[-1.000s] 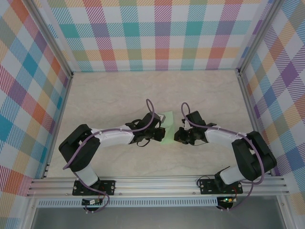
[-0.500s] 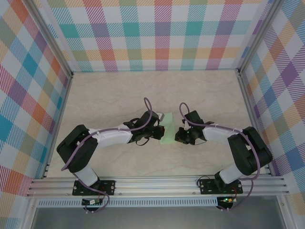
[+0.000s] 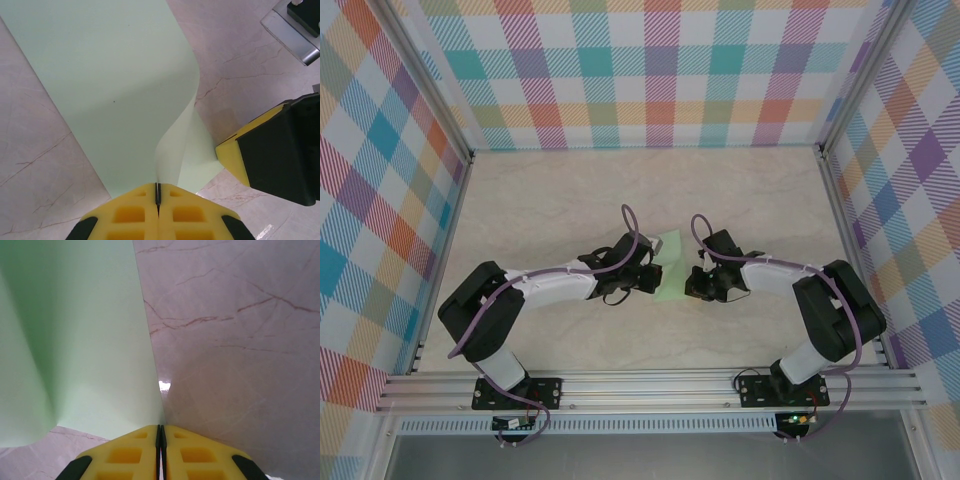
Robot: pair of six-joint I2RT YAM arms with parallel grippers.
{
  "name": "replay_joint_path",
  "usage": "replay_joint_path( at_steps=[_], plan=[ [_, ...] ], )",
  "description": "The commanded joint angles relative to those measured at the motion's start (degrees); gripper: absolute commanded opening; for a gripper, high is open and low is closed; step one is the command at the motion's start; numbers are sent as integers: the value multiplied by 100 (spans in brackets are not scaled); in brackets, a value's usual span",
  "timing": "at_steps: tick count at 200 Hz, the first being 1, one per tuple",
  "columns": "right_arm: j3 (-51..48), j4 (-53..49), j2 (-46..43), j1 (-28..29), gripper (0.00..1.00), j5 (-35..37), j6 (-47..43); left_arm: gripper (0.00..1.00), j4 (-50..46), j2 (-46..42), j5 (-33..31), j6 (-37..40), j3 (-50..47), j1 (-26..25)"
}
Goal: Fold a paper plane with a square sheet of paper (fold left side to right side)
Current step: Fold the triangle a second time at the center of the table.
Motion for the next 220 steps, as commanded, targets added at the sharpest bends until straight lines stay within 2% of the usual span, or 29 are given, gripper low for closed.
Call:
replay_joint_path(
  at_steps=[1, 54, 125, 220],
  plan=[
    [88, -209, 117, 63, 12, 85, -118, 2, 30, 14, 30, 96, -101, 122],
    [84, -116, 60, 71, 12, 36, -125, 2, 625, 147, 914, -104, -92, 154],
    [148, -165, -33, 74, 13, 59, -179, 2, 733, 190, 628, -345, -370, 302],
    [194, -250, -66, 76, 13, 94, -206, 3, 1058, 42, 713, -417, -728, 493]
  ],
)
